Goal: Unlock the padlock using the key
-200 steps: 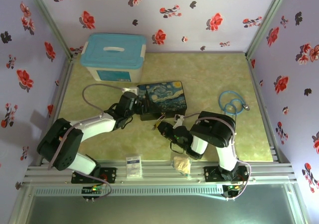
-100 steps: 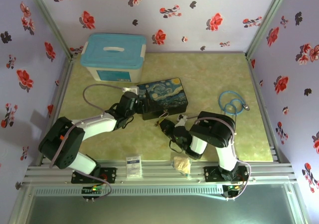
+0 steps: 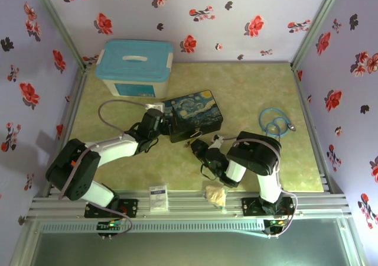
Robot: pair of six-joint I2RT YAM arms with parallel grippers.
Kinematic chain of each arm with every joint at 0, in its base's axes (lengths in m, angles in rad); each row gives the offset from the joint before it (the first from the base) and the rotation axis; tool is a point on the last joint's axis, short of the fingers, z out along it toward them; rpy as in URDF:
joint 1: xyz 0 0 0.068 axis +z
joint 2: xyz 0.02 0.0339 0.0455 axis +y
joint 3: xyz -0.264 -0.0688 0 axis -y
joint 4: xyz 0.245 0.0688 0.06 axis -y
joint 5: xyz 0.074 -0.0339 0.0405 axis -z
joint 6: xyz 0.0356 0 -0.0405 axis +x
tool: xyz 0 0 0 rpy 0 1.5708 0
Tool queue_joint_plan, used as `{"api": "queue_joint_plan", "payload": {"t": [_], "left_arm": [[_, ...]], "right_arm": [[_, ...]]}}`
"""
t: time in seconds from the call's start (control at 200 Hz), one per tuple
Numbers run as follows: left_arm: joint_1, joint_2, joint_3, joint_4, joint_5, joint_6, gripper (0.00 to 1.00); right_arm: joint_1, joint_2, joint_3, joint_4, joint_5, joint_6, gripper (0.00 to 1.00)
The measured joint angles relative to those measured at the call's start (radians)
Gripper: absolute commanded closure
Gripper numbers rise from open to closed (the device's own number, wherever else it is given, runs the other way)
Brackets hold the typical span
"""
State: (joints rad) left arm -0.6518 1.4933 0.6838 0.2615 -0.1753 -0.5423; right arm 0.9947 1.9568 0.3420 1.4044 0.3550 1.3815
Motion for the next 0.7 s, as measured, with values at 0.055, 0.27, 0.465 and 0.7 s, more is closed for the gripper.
{"api": "queue_joint_plan", "payload": {"t": [0.055,0.27,0.465,0.7], "left_arm": [[0.0,0.0,0.0,0.0,0.002,0.0,0.42],[0.0,0.0,0.001,0.0,0.003,0.0,0.43],[0.0,0.006,0.009,-0.007,0.005,0.0,0.43],[0.0,0.006,0.009,-0.006,0.011,0.0,0.43]], "right_arm": [[-0.007,-0.001,0.0,0.0,-0.005,-0.001,1.0],[-0.024,-0.048,-0.015,-0.022,-0.01,-0.008,1.0],[-0.047,-0.048,-0.02,-0.024,-0.019,0.007,1.0],[-0.069,-0.061,-0.037,-0.016,-0.034,-0.002,1.0]]}}
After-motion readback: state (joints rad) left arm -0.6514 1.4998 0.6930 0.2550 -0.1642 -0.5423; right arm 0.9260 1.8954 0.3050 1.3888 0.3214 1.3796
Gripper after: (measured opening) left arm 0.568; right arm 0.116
